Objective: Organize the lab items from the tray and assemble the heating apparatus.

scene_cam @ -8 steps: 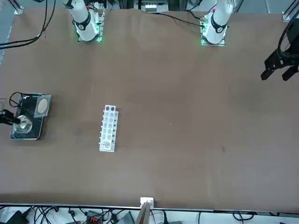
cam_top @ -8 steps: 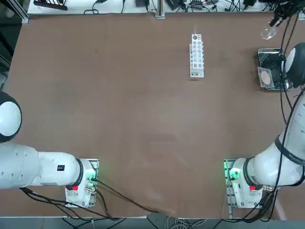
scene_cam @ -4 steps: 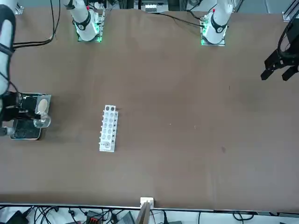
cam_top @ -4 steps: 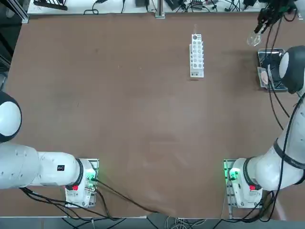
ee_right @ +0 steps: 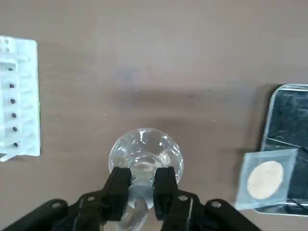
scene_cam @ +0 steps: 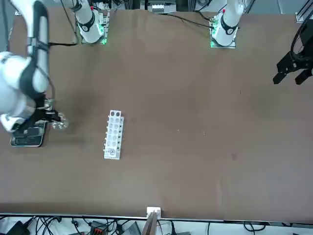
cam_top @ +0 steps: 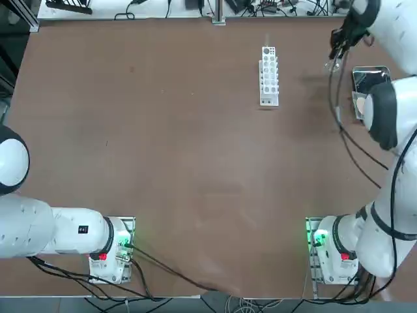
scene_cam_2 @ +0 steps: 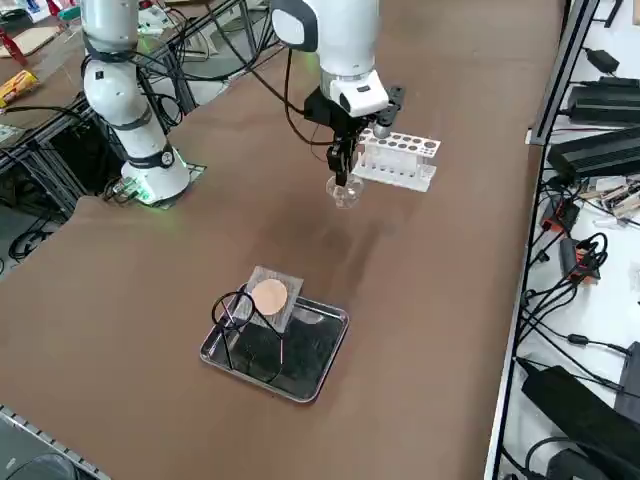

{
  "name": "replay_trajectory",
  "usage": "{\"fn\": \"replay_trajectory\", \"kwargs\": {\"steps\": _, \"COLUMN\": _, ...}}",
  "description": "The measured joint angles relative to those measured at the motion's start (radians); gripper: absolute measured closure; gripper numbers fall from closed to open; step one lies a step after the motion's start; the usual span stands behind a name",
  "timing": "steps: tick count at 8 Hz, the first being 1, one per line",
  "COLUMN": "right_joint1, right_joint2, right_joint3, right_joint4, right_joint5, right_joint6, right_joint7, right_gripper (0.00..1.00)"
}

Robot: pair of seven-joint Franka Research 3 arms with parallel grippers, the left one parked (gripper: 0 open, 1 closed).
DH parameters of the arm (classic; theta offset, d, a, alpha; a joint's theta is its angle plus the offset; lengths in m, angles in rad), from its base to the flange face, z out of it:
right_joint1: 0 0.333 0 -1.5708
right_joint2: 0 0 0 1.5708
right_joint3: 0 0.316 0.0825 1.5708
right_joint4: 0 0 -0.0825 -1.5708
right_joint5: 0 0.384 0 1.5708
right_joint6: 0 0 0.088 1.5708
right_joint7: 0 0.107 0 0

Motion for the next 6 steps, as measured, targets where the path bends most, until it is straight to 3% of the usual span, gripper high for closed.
{"fn": "replay_trajectory", "kwargs": {"steps": 1, "right_joint1": 0.068, "right_joint2": 0.0, "right_joint3": -0.027, "right_joint4": -0.072, "right_joint5": 0.001, "right_joint6": 0.066, "right_joint7": 0.025, "right_gripper": 0.7}}
{"fn": "replay_trajectory", "kwargs": {"steps": 2, "right_joint1": 0.089, "right_joint2": 0.0, "right_joint3": -0.032, "right_joint4": -0.129, "right_joint5": 0.001, "right_joint6": 0.124, "right_joint7": 0.036, "right_gripper": 0.7}}
{"fn": "replay_trajectory", "kwargs": {"steps": 6, "right_joint1": 0.085, "right_joint2": 0.006, "right_joint3": -0.039, "right_joint4": -0.229, "right_joint5": 0.056, "right_joint6": 0.211, "right_joint7": 0.036, "right_gripper": 0.7}}
